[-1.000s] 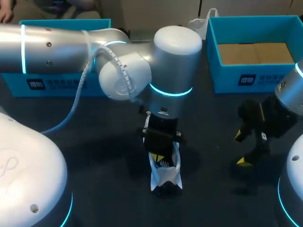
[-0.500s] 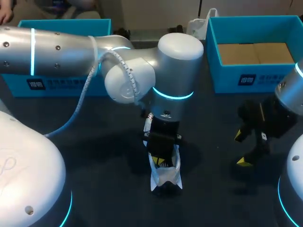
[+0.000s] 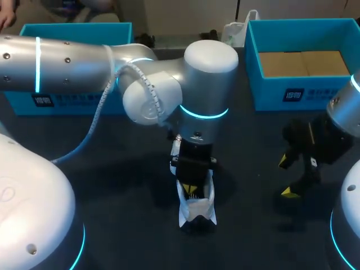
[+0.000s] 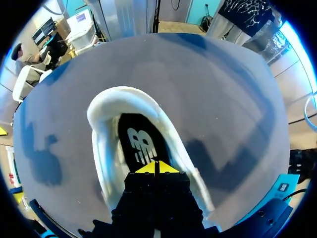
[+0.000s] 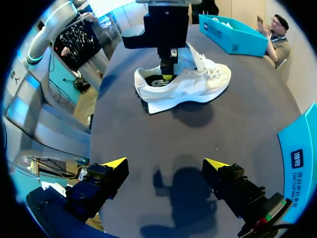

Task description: Take the shoe out of the shoebox, open the shoe tongue, remove and reinsert the insole, then place the shoe into the shoebox

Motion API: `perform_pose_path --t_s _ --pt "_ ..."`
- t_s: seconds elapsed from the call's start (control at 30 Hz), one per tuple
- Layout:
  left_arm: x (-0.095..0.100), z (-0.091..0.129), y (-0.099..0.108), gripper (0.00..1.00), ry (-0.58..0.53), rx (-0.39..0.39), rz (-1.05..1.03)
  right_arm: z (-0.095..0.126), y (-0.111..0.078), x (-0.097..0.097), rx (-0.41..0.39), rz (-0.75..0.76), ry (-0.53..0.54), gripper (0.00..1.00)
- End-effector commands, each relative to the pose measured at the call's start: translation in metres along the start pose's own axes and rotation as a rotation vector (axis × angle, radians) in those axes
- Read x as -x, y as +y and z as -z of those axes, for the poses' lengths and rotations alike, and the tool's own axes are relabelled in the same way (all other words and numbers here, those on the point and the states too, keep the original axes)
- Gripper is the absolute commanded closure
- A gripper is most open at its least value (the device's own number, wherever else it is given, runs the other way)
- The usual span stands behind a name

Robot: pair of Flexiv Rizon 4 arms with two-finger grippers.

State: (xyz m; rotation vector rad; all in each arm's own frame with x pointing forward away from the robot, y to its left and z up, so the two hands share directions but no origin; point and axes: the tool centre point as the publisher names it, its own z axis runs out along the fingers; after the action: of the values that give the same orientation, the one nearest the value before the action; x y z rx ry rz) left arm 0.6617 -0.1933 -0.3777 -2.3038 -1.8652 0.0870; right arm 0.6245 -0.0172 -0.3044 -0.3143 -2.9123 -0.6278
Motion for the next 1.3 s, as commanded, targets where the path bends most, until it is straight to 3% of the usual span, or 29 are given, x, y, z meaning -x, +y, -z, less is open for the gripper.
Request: perform_pose_path --t_s 0.03,0.33,0.57,0.87,1.07,1.3 --pt "-0.008 -0.007 -0.001 1.00 -0.002 0.006 0.018 0.000 0.000 -0.001 -0.001 -0.001 -0.002 0.00" --pt "-0.002 -0.028 0.006 1.00 0.010 0.022 0.049 0.000 0.000 -0.001 -0.001 -0.001 -0.002 0.00" --pt "0.005 -0.039 0.012 1.00 -0.051 0.003 0.075 0.000 0.000 -0.001 -0.001 -0.001 -0.002 0.00" --pt "0.008 -0.003 0.013 1.00 -0.068 0.039 0.058 0.000 0.000 -0.001 -0.001 -0.001 -0.002 0.00" --pt "0.011 -0.003 0.015 1.00 0.009 0.100 0.059 0.000 0.000 -0.001 -0.001 -0.001 -0.002 0.00" --pt "0.006 -0.008 0.011 1.00 0.065 0.113 0.081 0.000 0.000 -0.001 -0.001 -0.001 -0.002 0.00"
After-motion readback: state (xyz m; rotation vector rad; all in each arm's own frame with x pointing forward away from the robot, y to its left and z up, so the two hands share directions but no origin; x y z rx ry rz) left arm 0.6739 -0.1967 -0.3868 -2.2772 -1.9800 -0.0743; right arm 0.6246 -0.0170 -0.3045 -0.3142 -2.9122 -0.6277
